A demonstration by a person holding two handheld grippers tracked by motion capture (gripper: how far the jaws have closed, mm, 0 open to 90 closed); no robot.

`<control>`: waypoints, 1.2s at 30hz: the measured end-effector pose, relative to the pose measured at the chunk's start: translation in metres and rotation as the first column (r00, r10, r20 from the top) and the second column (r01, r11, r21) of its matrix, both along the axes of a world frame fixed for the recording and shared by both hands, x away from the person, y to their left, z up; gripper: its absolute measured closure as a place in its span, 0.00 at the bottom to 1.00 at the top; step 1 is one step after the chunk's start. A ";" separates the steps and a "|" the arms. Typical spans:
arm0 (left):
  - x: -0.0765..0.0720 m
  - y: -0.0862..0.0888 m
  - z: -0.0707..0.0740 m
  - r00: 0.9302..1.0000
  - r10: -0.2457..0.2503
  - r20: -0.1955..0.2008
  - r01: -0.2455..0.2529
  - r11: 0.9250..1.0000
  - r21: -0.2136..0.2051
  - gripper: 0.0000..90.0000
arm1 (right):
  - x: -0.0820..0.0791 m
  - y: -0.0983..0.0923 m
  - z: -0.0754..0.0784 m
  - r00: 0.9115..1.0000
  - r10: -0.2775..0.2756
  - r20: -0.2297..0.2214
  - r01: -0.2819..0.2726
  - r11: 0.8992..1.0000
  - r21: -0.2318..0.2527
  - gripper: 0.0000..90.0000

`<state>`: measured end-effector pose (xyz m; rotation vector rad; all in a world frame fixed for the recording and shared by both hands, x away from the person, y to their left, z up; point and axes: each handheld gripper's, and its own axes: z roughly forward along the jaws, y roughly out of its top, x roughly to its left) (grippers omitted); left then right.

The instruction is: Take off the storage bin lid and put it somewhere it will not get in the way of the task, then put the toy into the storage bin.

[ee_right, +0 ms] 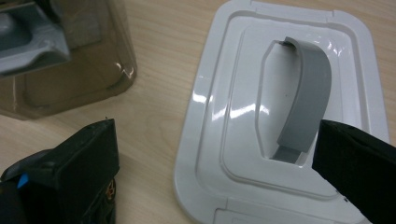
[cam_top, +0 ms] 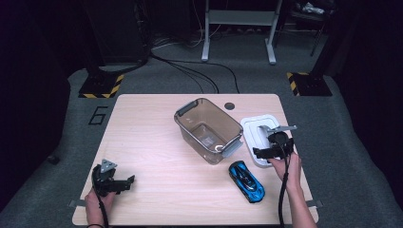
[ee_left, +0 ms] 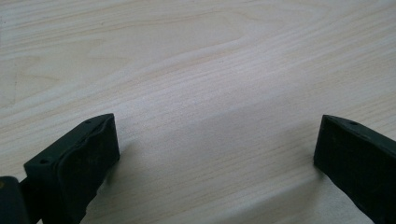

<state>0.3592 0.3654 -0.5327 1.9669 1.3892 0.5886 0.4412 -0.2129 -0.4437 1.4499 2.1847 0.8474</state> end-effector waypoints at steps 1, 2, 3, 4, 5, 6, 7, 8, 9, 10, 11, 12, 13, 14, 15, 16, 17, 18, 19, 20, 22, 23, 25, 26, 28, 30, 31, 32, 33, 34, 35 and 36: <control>0.000 0.000 0.000 1.000 0.000 0.000 0.000 1.000 0.000 0.00 | -0.002 0.002 0.000 1.000 0.004 0.000 -0.004 1.000 -0.007 0.00; 0.000 0.000 0.000 1.000 -0.001 0.000 0.001 1.000 0.000 0.00 | -0.004 0.004 0.000 1.000 0.013 -0.002 -0.013 1.000 -0.009 0.00; 0.000 0.000 0.000 1.000 0.000 0.000 0.000 1.000 0.000 0.00 | -0.006 0.006 0.000 1.000 0.009 -0.007 -0.009 1.000 -0.003 0.00; 0.000 0.000 0.000 1.000 0.000 0.000 0.000 1.000 0.000 0.00 | -0.007 0.006 0.000 1.000 0.023 0.000 -0.023 1.000 -0.007 0.00; 0.000 0.000 0.000 1.000 0.000 0.000 0.000 1.000 0.000 0.00 | -0.008 0.007 -0.001 1.000 0.026 -0.003 -0.026 1.000 -0.005 0.00; 0.000 0.000 0.000 1.000 0.000 0.000 0.000 1.000 0.000 0.00 | -0.008 0.007 -0.001 1.000 0.026 -0.003 -0.026 1.000 -0.005 0.00; 0.000 0.000 0.000 1.000 0.000 0.000 0.000 1.000 -0.001 0.00 | -0.011 0.012 -0.003 0.999 0.042 -0.008 -0.042 0.999 -0.008 0.00; 0.000 0.000 0.000 1.000 0.000 0.000 0.000 1.000 0.000 0.00 | -0.012 0.014 -0.003 0.999 0.041 -0.011 -0.042 0.999 -0.007 0.00; 0.000 0.000 0.000 1.000 -0.001 0.000 0.001 1.000 0.000 0.00 | -0.013 0.015 -0.004 0.999 0.048 -0.015 -0.048 0.999 -0.007 0.00; 0.000 0.000 0.000 1.000 -0.001 0.000 0.001 1.000 0.000 0.00 | -0.013 0.016 -0.004 0.999 0.048 -0.013 -0.048 0.999 -0.007 0.00; 0.000 0.000 0.000 1.000 0.000 0.000 0.000 1.000 0.000 0.00 | -0.015 0.018 -0.004 0.998 0.053 -0.015 -0.053 0.999 -0.009 0.00; 0.000 0.000 0.000 1.000 0.000 0.000 0.000 1.000 0.000 0.00 | -0.016 0.019 -0.005 0.998 0.056 -0.019 -0.056 0.998 -0.008 0.00; 0.000 0.000 0.000 1.000 0.000 0.000 0.000 1.000 0.000 0.00 | -0.016 0.019 -0.006 0.998 0.065 -0.018 -0.066 0.998 -0.012 0.00; 0.000 0.000 0.000 1.000 -0.001 0.000 0.001 1.000 0.000 0.00 | -0.018 0.020 -0.008 0.998 0.065 -0.022 -0.066 0.998 -0.008 0.00; 0.000 0.000 0.000 1.000 0.000 0.000 0.000 1.000 0.000 0.00 | -0.018 0.021 -0.009 0.997 0.072 -0.027 -0.072 0.997 -0.008 0.00; 0.000 0.000 0.000 1.000 0.000 0.000 0.000 1.000 -0.001 0.00 | -0.020 0.021 -0.010 0.997 0.071 -0.029 -0.071 0.997 -0.002 0.00; 0.000 0.000 0.000 1.000 0.000 0.000 0.000 1.000 0.001 0.00 | -0.020 0.021 -0.011 0.997 0.077 -0.027 -0.077 0.997 0.000 0.00; 0.000 0.000 0.000 1.000 0.000 0.000 0.000 1.000 0.000 0.00 | -0.021 0.022 -0.012 0.997 0.070 -0.038 -0.070 0.998 0.003 0.00; 0.000 0.000 0.000 1.000 0.000 0.000 0.000 1.000 0.000 0.00 | -0.022 0.022 -0.012 0.996 0.078 -0.035 -0.078 0.997 0.000 0.00; 0.000 0.000 0.000 1.000 0.000 0.000 0.000 1.000 0.000 0.00 | -0.023 0.022 -0.013 0.996 0.081 -0.031 -0.081 0.997 0.003 0.00; 0.000 0.000 0.000 1.000 0.000 0.000 0.000 1.000 0.000 0.00 | -0.025 0.023 -0.014 0.996 0.083 -0.031 -0.082 0.997 0.006 0.00; 0.000 0.000 0.000 1.000 0.000 0.000 0.000 1.000 0.000 0.00 | -0.026 0.025 -0.015 0.996 0.087 -0.035 -0.087 0.996 0.012 0.00; 0.000 0.000 0.000 1.000 0.000 0.000 0.000 1.000 0.000 0.00 | -0.029 0.029 -0.016 0.994 0.097 -0.039 -0.097 0.995 0.012 0.00; 0.000 0.000 0.000 1.000 0.000 0.000 0.000 1.000 0.000 0.00 | -0.029 0.031 -0.017 0.994 0.104 -0.039 -0.104 0.995 0.005 0.00; 0.000 0.000 0.000 1.000 0.000 0.000 0.000 1.000 0.001 0.00 | -0.032 0.037 -0.019 0.992 0.121 -0.039 -0.121 0.993 0.006 0.00; 0.000 0.000 0.000 1.000 0.000 0.000 0.000 1.000 0.001 0.00 | -0.034 0.042 -0.020 0.991 0.127 -0.043 -0.127 0.992 0.003 0.00; 0.000 0.000 0.000 1.000 0.000 0.000 0.000 1.000 0.001 0.00 | -0.034 0.044 -0.020 0.990 0.136 -0.046 -0.135 0.991 0.012 0.00; 0.000 0.000 0.000 1.000 -0.001 0.000 0.001 1.000 0.000 0.00 | -0.035 0.047 -0.021 0.989 0.139 -0.051 -0.138 0.990 0.013 0.00; 0.000 0.000 0.000 1.000 0.000 0.000 0.000 1.000 0.001 0.00 | -0.035 0.050 -0.022 0.987 0.151 -0.048 -0.150 0.989 0.009 0.00; 0.000 0.000 0.000 1.000 0.000 0.000 0.000 1.000 0.000 0.00 | -0.036 0.052 -0.022 0.987 0.148 -0.055 -0.148 0.989 0.013 0.00; 0.000 0.000 0.000 1.000 0.000 0.000 0.000 1.000 0.001 0.00 | -0.036 0.055 -0.023 0.986 0.158 -0.053 -0.158 0.987 0.013 0.00; 0.000 0.000 0.000 1.000 0.000 0.000 0.000 1.000 0.000 0.00 | -0.036 0.057 -0.024 0.986 0.155 -0.059 -0.154 0.988 0.014 0.00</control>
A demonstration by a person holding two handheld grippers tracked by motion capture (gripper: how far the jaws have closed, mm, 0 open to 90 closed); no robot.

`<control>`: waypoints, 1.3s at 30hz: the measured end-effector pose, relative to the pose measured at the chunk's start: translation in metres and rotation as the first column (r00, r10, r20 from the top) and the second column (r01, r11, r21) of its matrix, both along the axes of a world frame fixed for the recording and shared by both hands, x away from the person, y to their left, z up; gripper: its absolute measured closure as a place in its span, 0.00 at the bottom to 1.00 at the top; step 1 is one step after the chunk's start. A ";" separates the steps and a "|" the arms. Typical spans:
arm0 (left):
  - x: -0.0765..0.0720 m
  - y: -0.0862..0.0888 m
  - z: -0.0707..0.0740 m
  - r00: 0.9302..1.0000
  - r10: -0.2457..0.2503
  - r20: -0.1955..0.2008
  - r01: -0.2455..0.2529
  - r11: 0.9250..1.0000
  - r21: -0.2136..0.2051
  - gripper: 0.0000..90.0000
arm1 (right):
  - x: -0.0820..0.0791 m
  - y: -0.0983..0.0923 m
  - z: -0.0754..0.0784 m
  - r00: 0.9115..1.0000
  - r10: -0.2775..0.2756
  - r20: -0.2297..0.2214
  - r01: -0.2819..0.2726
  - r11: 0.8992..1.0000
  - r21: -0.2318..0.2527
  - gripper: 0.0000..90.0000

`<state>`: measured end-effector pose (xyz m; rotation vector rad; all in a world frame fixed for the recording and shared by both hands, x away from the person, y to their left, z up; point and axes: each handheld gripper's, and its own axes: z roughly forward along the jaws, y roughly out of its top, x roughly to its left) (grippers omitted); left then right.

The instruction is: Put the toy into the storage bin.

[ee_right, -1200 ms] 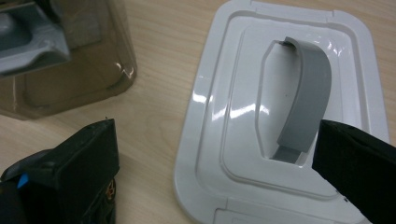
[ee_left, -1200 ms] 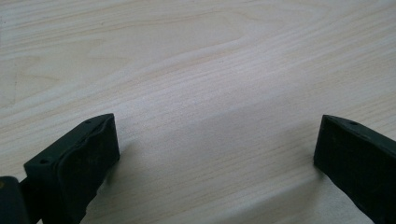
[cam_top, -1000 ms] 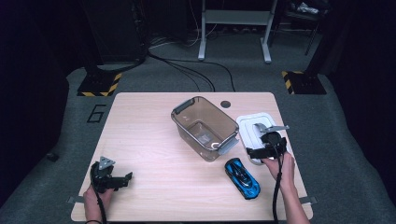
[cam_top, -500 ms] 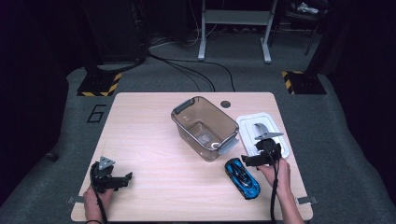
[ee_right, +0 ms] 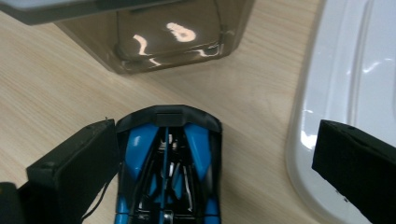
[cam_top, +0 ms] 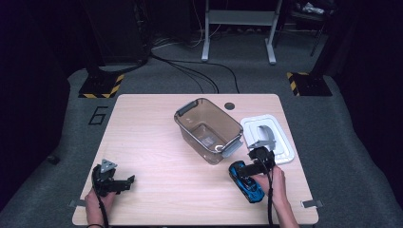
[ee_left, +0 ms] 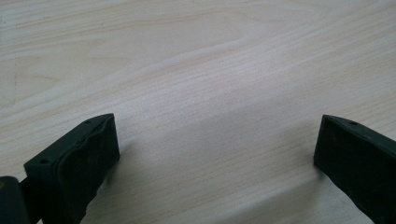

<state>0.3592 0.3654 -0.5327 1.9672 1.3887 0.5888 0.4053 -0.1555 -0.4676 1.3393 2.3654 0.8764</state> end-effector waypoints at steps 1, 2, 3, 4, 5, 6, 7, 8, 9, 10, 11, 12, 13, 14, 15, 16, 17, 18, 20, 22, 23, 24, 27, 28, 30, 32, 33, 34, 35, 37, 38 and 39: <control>0.000 0.000 0.000 1.000 0.000 0.000 0.000 1.000 0.000 0.00 | 0.000 0.002 -0.001 1.000 0.004 -0.006 -0.004 1.000 -0.001 0.00; 0.000 0.000 0.000 1.000 0.000 0.000 0.000 1.000 0.000 0.00 | 0.000 0.005 -0.003 1.000 0.009 -0.007 -0.009 1.000 -0.006 0.00; 0.000 0.000 0.000 1.000 0.000 0.000 0.000 1.000 0.000 0.00 | -0.001 0.008 -0.004 1.000 0.013 -0.015 -0.013 1.000 -0.008 0.00; 0.000 0.000 0.000 1.000 0.000 0.000 0.000 1.000 0.000 0.00 | -0.001 0.010 -0.005 1.000 0.013 -0.018 -0.014 1.000 -0.013 0.00; 0.000 0.000 0.000 1.000 0.000 0.000 0.000 1.000 0.000 0.00 | -0.001 0.012 -0.007 1.000 0.024 -0.018 -0.024 1.000 -0.017 0.00; 0.000 0.000 0.000 1.000 0.000 0.000 0.000 1.000 0.000 0.00 | -0.002 0.015 -0.008 0.999 0.026 -0.028 -0.026 1.000 -0.016 0.00; 0.000 0.000 0.000 1.000 0.000 -0.001 0.000 1.000 0.000 0.00 | -0.002 0.017 -0.009 0.999 0.028 -0.033 -0.029 0.999 -0.018 0.00; 0.000 0.000 0.000 1.000 0.000 0.000 0.000 1.000 0.000 0.00 | -0.001 0.019 -0.011 0.999 0.029 -0.037 -0.030 0.999 -0.023 0.00; 0.000 0.000 0.000 1.000 -0.001 -0.001 0.001 1.000 0.001 0.00 | -0.001 0.021 -0.012 0.999 0.029 -0.041 -0.030 0.999 -0.025 0.00; 0.000 0.000 0.000 1.000 0.000 -0.001 0.000 1.000 0.000 0.00 | -0.001 0.022 -0.013 0.999 0.030 -0.043 -0.031 0.999 -0.028 0.00; 0.000 0.000 0.000 1.000 0.000 0.000 0.000 1.000 0.001 0.00 | 0.000 0.024 -0.014 0.999 0.030 -0.046 -0.032 0.999 -0.029 0.00; 0.000 0.000 0.000 1.000 -0.001 -0.001 0.001 1.000 0.001 0.00 | 0.001 0.026 -0.015 0.998 0.029 -0.052 -0.030 0.999 -0.034 0.00; 0.000 0.000 0.000 1.000 -0.001 0.000 0.001 1.000 0.001 0.00 | 0.002 0.028 -0.016 0.998 0.030 -0.054 -0.032 0.998 -0.044 0.00; 0.000 0.000 0.000 1.000 -0.001 -0.001 0.001 1.000 0.001 0.00 | 0.002 0.030 -0.018 0.998 0.031 -0.062 -0.034 0.998 -0.043 0.00; 0.000 0.000 0.000 1.000 -0.001 -0.001 0.001 1.000 0.001 0.00 | 0.003 0.032 -0.019 0.997 0.026 -0.071 -0.030 0.998 -0.050 0.00; 0.000 0.000 0.000 1.000 -0.001 -0.001 0.001 1.000 0.001 0.00 | 0.004 0.033 -0.021 0.997 0.024 -0.075 -0.028 0.998 -0.060 0.00; 0.000 0.000 0.000 1.000 -0.001 0.000 0.001 1.000 0.000 0.00 | 0.005 0.034 -0.023 0.996 0.018 -0.082 -0.023 0.998 -0.062 0.01; 0.000 0.000 0.000 1.000 0.000 0.000 0.000 1.000 0.000 0.00 | 0.006 0.035 -0.024 0.995 0.019 -0.094 -0.025 0.998 -0.062 0.02; 0.000 0.000 0.000 1.000 -0.001 0.000 0.001 1.000 0.001 0.00 | 0.007 0.036 -0.026 0.994 0.013 -0.104 -0.020 0.998 -0.062 0.06; 0.000 0.000 0.000 1.000 -0.001 0.000 0.001 1.000 0.001 0.00 | 0.008 0.036 -0.028 0.994 0.011 -0.107 -0.018 0.998 -0.068 0.11; 0.000 0.000 0.000 1.000 -0.001 -0.001 0.001 1.000 0.001 0.00 | 0.009 0.037 -0.029 0.994 0.003 -0.109 -0.010 0.998 -0.065 0.14; 0.000 0.000 0.000 1.000 -0.001 0.000 0.001 1.000 0.001 0.00 | 0.009 0.036 -0.030 0.994 0.008 -0.112 -0.016 0.997 -0.070 0.16; 0.000 0.000 0.000 1.000 0.000 0.000 0.000 1.000 0.000 0.00 | 0.010 0.038 -0.032 0.992 0.001 -0.124 -0.010 0.997 -0.074 0.23; 0.000 0.000 0.000 1.000 -0.001 0.000 0.001 1.000 0.001 0.00 | 0.010 0.038 -0.033 0.992 0.003 -0.128 -0.013 0.997 -0.073 0.24; 0.000 0.000 0.000 1.000 -0.001 0.000 0.001 1.000 0.001 0.00 | 0.009 0.039 -0.034 0.993 0.005 -0.122 -0.015 0.997 -0.081 0.25; 0.000 0.000 0.000 1.000 0.000 0.000 0.000 1.000 0.000 0.00 | 0.009 0.039 -0.034 0.993 0.003 -0.120 -0.013 0.996 -0.083 0.26; 0.000 0.000 0.000 1.000 0.000 0.000 0.000 1.000 0.001 0.00 | 0.009 0.039 -0.034 0.993 0.004 -0.119 -0.014 0.996 -0.084 0.26; 0.000 0.000 0.000 1.000 0.000 0.000 0.000 1.000 0.001 0.00 | 0.008 0.039 -0.034 0.993 0.006 -0.114 -0.016 0.996 -0.085 0.26; 0.000 0.000 0.000 1.000 -0.001 0.000 0.001 1.000 0.001 0.00 | 0.008 0.038 -0.034 0.994 0.008 -0.108 -0.017 0.996 -0.085 0.26; 0.000 0.000 0.000 1.000 -0.001 0.000 0.001 1.000 0.001 0.00 | 0.006 0.037 -0.034 0.995 0.008 -0.104 -0.016 0.997 -0.077 0.26; 0.000 0.000 0.000 1.000 0.000 0.000 0.000 1.000 0.001 0.00 | 0.006 0.036 -0.034 0.995 0.010 -0.101 -0.017 0.997 -0.072 0.26; 0.000 0.000 0.000 1.000 -0.001 -0.001 0.001 1.000 0.001 0.00 | 0.005 0.035 -0.033 0.995 0.007 -0.098 -0.013 0.998 -0.061 0.26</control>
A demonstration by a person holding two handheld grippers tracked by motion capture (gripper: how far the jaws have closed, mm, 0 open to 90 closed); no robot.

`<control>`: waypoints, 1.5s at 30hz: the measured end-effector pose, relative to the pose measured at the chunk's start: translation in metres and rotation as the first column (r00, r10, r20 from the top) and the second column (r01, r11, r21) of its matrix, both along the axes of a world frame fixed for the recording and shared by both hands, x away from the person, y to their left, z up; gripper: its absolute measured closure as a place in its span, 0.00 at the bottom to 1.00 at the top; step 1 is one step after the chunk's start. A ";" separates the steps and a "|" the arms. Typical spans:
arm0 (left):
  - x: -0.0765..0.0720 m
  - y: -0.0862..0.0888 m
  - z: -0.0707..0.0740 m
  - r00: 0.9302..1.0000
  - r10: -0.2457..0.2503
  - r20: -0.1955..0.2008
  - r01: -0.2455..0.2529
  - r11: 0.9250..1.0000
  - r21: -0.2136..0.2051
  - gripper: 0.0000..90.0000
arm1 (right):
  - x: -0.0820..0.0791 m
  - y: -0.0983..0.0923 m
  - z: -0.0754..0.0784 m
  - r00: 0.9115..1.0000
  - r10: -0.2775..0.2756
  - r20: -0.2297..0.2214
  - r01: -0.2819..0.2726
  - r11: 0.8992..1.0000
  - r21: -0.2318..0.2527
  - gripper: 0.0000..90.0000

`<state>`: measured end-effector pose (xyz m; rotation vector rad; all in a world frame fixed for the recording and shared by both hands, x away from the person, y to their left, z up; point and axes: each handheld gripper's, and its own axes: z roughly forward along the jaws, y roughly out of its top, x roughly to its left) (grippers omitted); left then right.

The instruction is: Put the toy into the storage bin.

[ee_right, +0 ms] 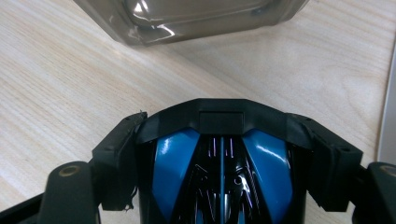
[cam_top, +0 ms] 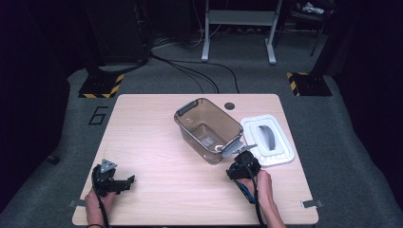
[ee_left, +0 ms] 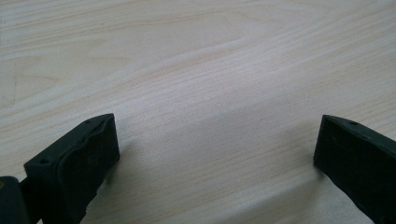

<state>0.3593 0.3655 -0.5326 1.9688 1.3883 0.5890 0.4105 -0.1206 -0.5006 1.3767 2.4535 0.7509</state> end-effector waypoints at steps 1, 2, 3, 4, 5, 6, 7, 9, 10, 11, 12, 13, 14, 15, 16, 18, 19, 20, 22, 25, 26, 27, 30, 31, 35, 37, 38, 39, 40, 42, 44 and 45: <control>0.000 0.000 0.000 1.000 0.000 0.001 0.000 1.000 -0.001 0.00 | 0.000 -0.001 0.001 1.000 0.005 0.012 -0.005 1.000 0.001 0.26; 0.000 0.000 0.000 1.000 0.000 0.000 0.000 1.000 0.000 0.00 | -0.001 -0.002 0.002 1.000 0.005 0.017 -0.005 1.000 0.007 0.26; 0.000 0.000 0.000 1.000 0.000 0.000 0.000 1.000 -0.001 0.00 | -0.002 -0.003 0.003 1.000 0.005 0.021 -0.005 1.000 0.010 0.26; 0.000 0.000 0.000 1.000 0.000 0.000 0.000 1.000 -0.001 0.00 | -0.003 -0.003 0.004 1.000 0.003 0.027 -0.004 1.000 0.014 0.26; 0.000 0.000 0.000 1.000 0.000 0.000 0.000 1.000 0.000 0.00 | -0.003 -0.004 0.005 1.000 0.005 0.026 -0.006 1.000 0.017 0.26; 0.000 0.000 0.000 1.000 0.000 0.001 0.000 1.000 -0.001 0.00 | -0.004 -0.005 0.006 1.000 0.000 0.030 0.000 1.000 0.015 0.26; 0.000 0.000 0.000 1.000 0.000 0.000 0.000 1.000 -0.001 0.00 | -0.004 -0.006 0.006 1.000 -0.002 0.031 0.001 1.000 0.021 0.26; 0.000 0.000 0.000 1.000 0.000 0.000 0.000 1.000 -0.001 0.00 | -0.005 -0.009 0.007 0.999 -0.011 0.039 0.010 1.000 0.026 0.26; 0.000 0.000 0.000 1.000 0.000 0.000 0.000 1.000 -0.001 0.00 | -0.006 -0.010 0.008 0.999 -0.015 0.044 0.014 1.000 0.023 0.26; 0.000 0.000 0.000 1.000 0.000 0.000 0.000 1.000 -0.001 0.00 | -0.007 -0.011 0.010 0.998 -0.021 0.051 0.020 0.999 0.027 0.27; 0.000 0.000 0.000 1.000 0.000 0.000 0.000 1.000 -0.001 0.00 | -0.008 -0.013 0.011 0.998 -0.025 0.056 0.023 0.999 0.032 0.27; 0.000 0.000 0.000 1.000 0.000 0.000 0.000 1.000 0.000 0.00 | -0.008 -0.014 0.012 0.998 -0.029 0.063 0.026 0.999 0.043 0.27; 0.000 0.000 0.000 1.000 0.000 0.000 0.000 1.000 -0.001 0.00 | -0.009 -0.016 0.014 0.998 -0.029 0.063 0.027 0.999 0.042 0.27; 0.000 0.000 0.000 1.000 0.000 0.000 0.000 1.000 0.000 0.00 | -0.009 -0.018 0.014 0.997 -0.028 0.073 0.024 0.998 0.052 0.27; 0.000 0.000 0.000 1.000 0.000 0.000 0.000 1.000 0.000 0.00 | -0.010 -0.019 0.016 0.997 -0.037 0.072 0.033 0.998 0.056 0.27; 0.000 0.000 0.000 1.000 0.000 0.000 0.000 1.000 0.000 0.00 | -0.012 -0.022 0.019 0.996 -0.042 0.083 0.036 0.997 0.068 0.27; 0.000 0.000 0.000 1.000 0.000 0.000 0.000 1.000 0.000 0.00 | -0.013 -0.024 0.021 0.995 -0.048 0.089 0.042 0.996 0.075 0.27; 0.000 0.000 0.000 1.000 0.000 0.000 0.000 1.000 0.000 0.00 | -0.015 -0.026 0.023 0.993 -0.062 0.097 0.053 0.995 0.089 0.27; 0.000 0.000 0.000 1.000 0.000 0.000 0.000 1.000 0.000 0.00 | -0.017 -0.031 0.027 0.991 -0.071 0.116 0.059 0.992 0.108 0.27; 0.000 0.000 0.000 1.000 0.000 0.000 0.000 1.000 -0.001 0.00 | -0.020 -0.038 0.035 0.987 -0.086 0.135 0.068 0.989 0.129 0.27; 0.000 0.000 0.000 1.000 0.000 0.000 0.000 1.000 0.000 0.00 | -0.022 -0.040 0.039 0.986 -0.102 0.134 0.083 0.987 0.140 0.27; 0.000 0.000 0.000 1.000 0.000 0.000 0.000 1.000 0.000 0.00 | -0.023 -0.042 0.041 0.985 -0.092 0.146 0.072 0.988 0.135 0.27; 0.000 0.000 0.000 1.000 0.000 0.000 0.000 1.000 0.000 0.00 | -0.026 -0.047 0.050 0.980 -0.094 0.175 0.068 0.987 0.148 0.27; 0.000 0.000 0.000 1.000 0.000 0.000 0.000 1.000 0.000 0.00 | -0.028 -0.048 0.054 0.978 -0.104 0.178 0.076 0.985 0.157 0.27; 0.000 0.000 0.000 1.000 0.000 0.000 0.000 1.000 0.000 0.00 | -0.029 -0.052 0.067 0.971 -0.115 0.208 0.079 0.982 0.173 0.27; 0.000 0.000 0.000 1.000 0.000 0.000 0.000 1.000 0.000 0.00 | -0.028 -0.054 0.072 0.969 -0.110 0.221 0.073 0.983 0.168 0.27; 0.000 0.000 0.000 1.000 0.000 0.000 0.000 1.000 0.000 0.00 | -0.028 -0.054 0.074 0.968 -0.112 0.224 0.074 0.982 0.172 0.27; 0.000 0.000 0.000 1.000 0.000 0.000 0.000 1.000 -0.001 0.00 | -0.027 -0.054 0.076 0.968 -0.115 0.223 0.076 0.982 0.175 0.27; 0.000 0.000 0.000 1.000 0.000 0.000 0.000 1.000 0.000 0.00 | -0.026 -0.054 0.078 0.967 -0.117 0.226 0.076 0.981 0.179 0.27; 0.000 0.000 0.000 1.000 0.000 0.000 0.000 1.000 0.000 0.00 | -0.024 -0.055 0.081 0.966 -0.119 0.231 0.077 0.980 0.185 0.27; 0.000 0.000 0.000 1.000 0.000 0.000 0.000 1.000 0.000 0.00 | -0.022 -0.055 0.083 0.964 -0.119 0.237 0.075 0.979 0.188 0.27; 0.000 0.000 0.000 1.000 -0.001 0.000 0.001 1.000 0.000 0.00 | -0.021 -0.056 0.085 0.963 -0.117 0.242 0.072 0.980 0.185 0.27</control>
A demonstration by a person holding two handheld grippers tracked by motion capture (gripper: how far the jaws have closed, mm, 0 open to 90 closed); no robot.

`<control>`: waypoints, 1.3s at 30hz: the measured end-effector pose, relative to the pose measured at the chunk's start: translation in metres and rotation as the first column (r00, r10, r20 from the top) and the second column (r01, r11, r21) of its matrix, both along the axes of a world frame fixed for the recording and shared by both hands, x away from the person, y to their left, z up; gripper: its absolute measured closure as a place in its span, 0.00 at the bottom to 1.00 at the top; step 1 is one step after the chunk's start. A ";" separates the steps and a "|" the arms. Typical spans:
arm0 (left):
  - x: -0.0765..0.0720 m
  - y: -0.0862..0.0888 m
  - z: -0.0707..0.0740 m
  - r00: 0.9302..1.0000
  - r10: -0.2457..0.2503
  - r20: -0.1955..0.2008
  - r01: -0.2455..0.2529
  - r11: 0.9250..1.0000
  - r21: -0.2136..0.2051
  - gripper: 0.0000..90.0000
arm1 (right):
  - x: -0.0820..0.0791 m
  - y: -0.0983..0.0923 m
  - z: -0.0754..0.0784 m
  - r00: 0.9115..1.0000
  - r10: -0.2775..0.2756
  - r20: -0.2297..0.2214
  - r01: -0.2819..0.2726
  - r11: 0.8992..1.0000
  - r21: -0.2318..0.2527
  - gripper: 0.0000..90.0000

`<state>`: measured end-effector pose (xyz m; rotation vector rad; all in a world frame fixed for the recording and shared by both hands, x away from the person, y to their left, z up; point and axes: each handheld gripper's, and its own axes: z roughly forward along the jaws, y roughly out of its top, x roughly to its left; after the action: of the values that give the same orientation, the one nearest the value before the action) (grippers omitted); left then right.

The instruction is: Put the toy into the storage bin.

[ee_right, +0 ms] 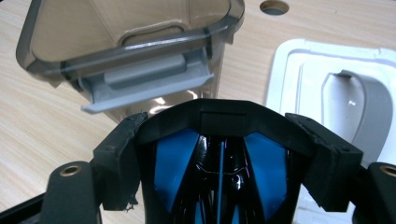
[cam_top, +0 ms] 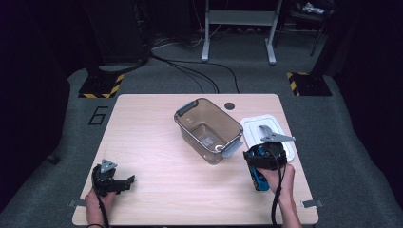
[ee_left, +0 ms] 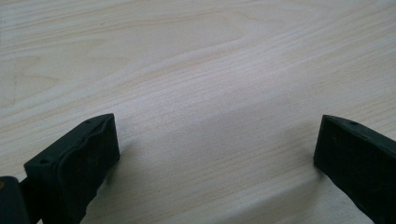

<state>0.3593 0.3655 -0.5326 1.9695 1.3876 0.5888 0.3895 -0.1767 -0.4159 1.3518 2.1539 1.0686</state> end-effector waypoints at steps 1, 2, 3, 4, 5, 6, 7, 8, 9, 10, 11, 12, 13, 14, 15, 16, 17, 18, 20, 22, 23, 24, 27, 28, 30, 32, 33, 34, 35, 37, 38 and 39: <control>0.000 0.000 0.000 1.000 0.000 0.000 0.000 1.000 0.000 0.00 | 0.001 0.000 0.002 1.000 -0.003 0.001 0.003 1.000 0.001 0.26; 0.000 0.000 0.000 1.000 0.000 0.000 0.000 1.000 0.000 0.00 | 0.002 -0.001 0.003 1.000 -0.006 0.003 0.006 1.000 0.006 0.27; 0.000 0.000 0.000 1.000 0.000 0.000 0.000 1.000 0.000 0.00 | 0.003 -0.001 0.004 1.000 -0.003 0.007 0.003 1.000 0.011 0.26; 0.000 0.000 0.000 1.000 0.000 0.000 0.000 1.000 0.000 0.00 | 0.004 -0.001 0.006 1.000 -0.005 0.010 0.005 1.000 0.012 0.26; 0.000 0.000 0.000 1.000 0.000 0.000 0.000 1.000 0.000 0.00 | 0.004 -0.001 0.007 1.000 -0.008 0.013 0.008 1.000 0.014 0.26; 0.000 0.000 0.000 1.000 0.000 -0.001 0.000 1.000 0.000 0.00 | 0.005 -0.002 0.008 1.000 -0.006 0.015 0.006 1.000 0.012 0.26; 0.000 0.000 0.000 1.000 0.000 0.000 0.000 1.000 0.000 0.00 | 0.006 -0.002 0.009 1.000 -0.008 0.018 0.008 1.000 0.014 0.26; 0.000 0.000 0.000 1.000 0.000 0.000 0.000 1.000 0.000 0.00 | 0.007 -0.002 0.011 1.000 -0.005 0.021 0.005 1.000 0.012 0.26; 0.000 0.000 0.000 1.000 0.000 0.000 0.000 1.000 0.000 0.00 | 0.008 -0.002 0.012 1.000 -0.006 0.022 0.006 1.000 0.014 0.26; 0.000 0.000 0.000 1.000 0.001 0.000 -0.001 1.000 0.000 0.00 | 0.009 -0.002 0.013 1.000 -0.006 0.024 0.006 1.000 0.016 0.26; 0.000 0.000 0.000 1.000 0.000 0.000 0.000 1.000 0.000 0.00 | 0.009 -0.002 0.014 1.000 -0.009 0.025 0.009 1.000 0.020 0.26; 0.000 0.000 0.000 1.000 0.000 0.000 0.000 1.000 -0.001 0.00 | 0.010 -0.003 0.014 1.000 -0.007 0.026 0.007 1.000 0.018 0.26; 0.000 0.000 0.000 1.000 0.000 0.000 0.000 1.000 0.000 0.00 | 0.012 -0.003 0.015 1.000 -0.008 0.029 0.007 1.000 0.020 0.26; 0.000 0.000 0.000 1.000 0.000 0.000 0.000 1.000 0.000 0.00 | 0.012 -0.002 0.016 1.000 -0.014 0.027 0.013 1.000 0.028 0.26; 0.000 0.000 0.000 1.000 0.000 0.000 0.000 1.000 0.000 0.00 | 0.013 -0.003 0.016 1.000 -0.012 0.026 0.012 1.000 0.024 0.26; 0.000 0.000 0.000 1.000 0.000 0.000 0.000 1.000 0.000 0.00 | 0.015 -0.003 0.017 1.000 -0.010 0.029 0.009 1.000 0.021 0.26; 0.000 0.000 0.000 1.000 0.000 0.000 0.000 1.000 0.000 0.00 | 0.015 -0.003 0.018 0.999 -0.011 0.030 0.011 1.000 0.022 0.26; 0.000 0.000 0.000 1.000 0.000 0.000 0.000 1.000 0.000 0.00 | 0.016 -0.003 0.019 0.999 -0.012 0.032 0.011 1.000 0.019 0.26; 0.000 0.000 0.000 1.000 0.000 0.000 0.000 1.000 0.000 0.00 | 0.018 -0.003 0.021 0.999 -0.011 0.034 0.011 1.000 0.018 0.26; 0.000 0.000 0.000 1.000 0.000 0.000 0.000 1.000 0.000 0.00 | 0.020 -0.003 0.023 0.999 -0.014 0.037 0.013 1.000 0.017 0.26; 0.000 0.000 0.000 1.000 0.000 0.000 0.000 1.000 0.000 0.00 | 0.021 -0.004 0.024 0.999 -0.014 0.038 0.013 1.000 0.019 0.26; 0.000 0.000 0.000 1.000 0.000 0.000 0.000 1.000 0.000 0.00 | 0.022 -0.004 0.025 0.999 -0.014 0.039 0.013 1.000 0.018 0.26; 0.000 0.000 0.000 1.000 0.000 0.000 0.000 1.000 -0.001 0.00 | 0.024 -0.005 0.029 0.999 -0.014 0.044 0.013 1.000 0.020 0.26; 0.000 0.000 0.000 1.000 0.000 0.000 0.000 1.000 0.000 0.00 | 0.025 -0.005 0.030 0.999 -0.014 0.046 0.013 1.000 0.022 0.26; 0.000 0.000 0.000 1.000 0.000 0.000 0.000 1.000 -0.001 0.00 | 0.027 -0.005 0.031 0.999 -0.016 0.046 0.015 1.000 0.021 0.26; 0.000 0.000 0.000 1.000 0.000 -0.001 0.000 1.000 0.000 0.00 | 0.028 -0.005 0.033 0.999 -0.015 0.048 0.014 1.000 0.021 0.26; 0.000 0.000 0.000 1.000 0.000 0.000 0.000 1.000 0.000 0.00 | 0.030 -0.006 0.034 0.999 -0.014 0.049 0.013 1.000 0.020 0.26; 0.000 0.000 0.000 1.000 0.000 0.000 0.000 1.000 0.000 0.00 | 0.030 -0.005 0.035 0.999 -0.019 0.050 0.018 1.000 0.022 0.26; 0.000 0.000 0.000 1.000 0.001 0.000 -0.001 1.000 -0.001 0.00 | 0.031 -0.006 0.036 0.999 -0.015 0.051 0.014 1.000 0.017 0.26; 0.000 0.000 0.000 1.000 0.000 0.000 0.000 1.000 0.000 0.00 | 0.033 -0.006 0.039 0.998 -0.017 0.053 0.017 1.000 0.017 0.26; 0.000 0.000 0.000 1.000 0.001 0.000 -0.001 1.000 -0.001 0.00 | 0.034 -0.006 0.041 0.998 -0.014 0.059 0.013 1.000 0.015 0.26; 0.000 0.000 0.000 1.000 0.001 0.000 -0.001 1.000 -0.001 0.00 | 0.034 -0.006 0.043 0.998 -0.016 0.061 0.015 1.000 0.017 0.26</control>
<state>0.3593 0.3655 -0.5326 1.9687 1.3883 0.5886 0.4238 -0.1829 -0.3730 1.3239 2.0923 1.1090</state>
